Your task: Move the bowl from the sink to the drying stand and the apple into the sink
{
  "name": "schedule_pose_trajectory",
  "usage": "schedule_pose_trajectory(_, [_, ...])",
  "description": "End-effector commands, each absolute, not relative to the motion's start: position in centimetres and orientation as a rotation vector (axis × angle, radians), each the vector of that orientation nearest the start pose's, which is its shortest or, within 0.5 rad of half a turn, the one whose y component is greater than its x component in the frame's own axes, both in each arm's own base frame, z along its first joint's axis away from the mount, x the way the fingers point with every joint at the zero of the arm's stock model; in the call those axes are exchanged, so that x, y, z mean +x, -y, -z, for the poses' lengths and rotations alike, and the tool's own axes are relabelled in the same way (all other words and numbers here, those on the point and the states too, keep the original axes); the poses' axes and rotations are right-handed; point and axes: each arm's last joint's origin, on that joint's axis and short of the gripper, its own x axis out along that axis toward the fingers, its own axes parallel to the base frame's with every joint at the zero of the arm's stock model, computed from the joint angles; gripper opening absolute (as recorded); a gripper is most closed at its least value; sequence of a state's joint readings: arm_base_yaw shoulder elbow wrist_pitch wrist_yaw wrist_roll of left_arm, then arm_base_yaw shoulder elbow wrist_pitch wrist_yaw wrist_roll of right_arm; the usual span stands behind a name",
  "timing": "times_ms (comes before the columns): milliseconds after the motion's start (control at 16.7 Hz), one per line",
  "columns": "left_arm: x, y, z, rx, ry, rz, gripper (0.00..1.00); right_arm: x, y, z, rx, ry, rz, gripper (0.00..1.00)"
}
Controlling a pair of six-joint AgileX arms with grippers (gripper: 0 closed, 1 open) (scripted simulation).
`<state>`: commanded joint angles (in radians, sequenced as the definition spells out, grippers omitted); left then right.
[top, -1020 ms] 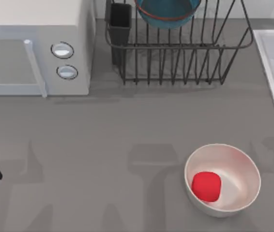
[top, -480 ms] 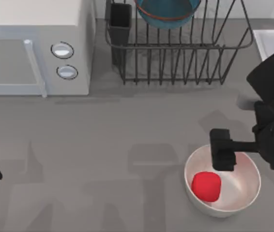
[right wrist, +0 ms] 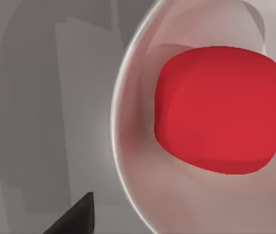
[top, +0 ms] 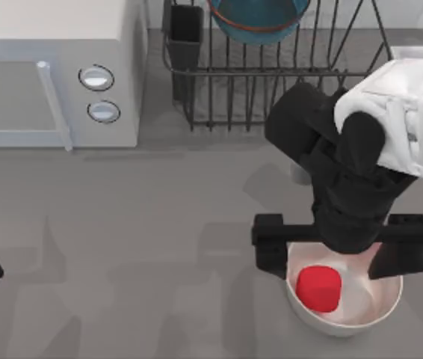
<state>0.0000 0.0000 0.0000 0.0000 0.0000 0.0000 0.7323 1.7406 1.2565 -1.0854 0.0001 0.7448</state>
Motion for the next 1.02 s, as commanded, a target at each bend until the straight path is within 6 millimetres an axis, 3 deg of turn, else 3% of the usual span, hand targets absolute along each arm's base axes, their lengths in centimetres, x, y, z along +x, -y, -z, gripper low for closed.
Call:
schedule_pose_trajectory(420, [10.6,0.1,-16.0,0.000,0.000,0.000,1.00,23.4,-21.2,-19.3,0.007,-1.578,0.016,1.00])
schedule_pose_trajectory(1020, [10.6,0.1,-16.0,0.000,0.000,0.000,1.00,23.4,-21.4,-9.8,0.012,-1.566,0.004,1.00])
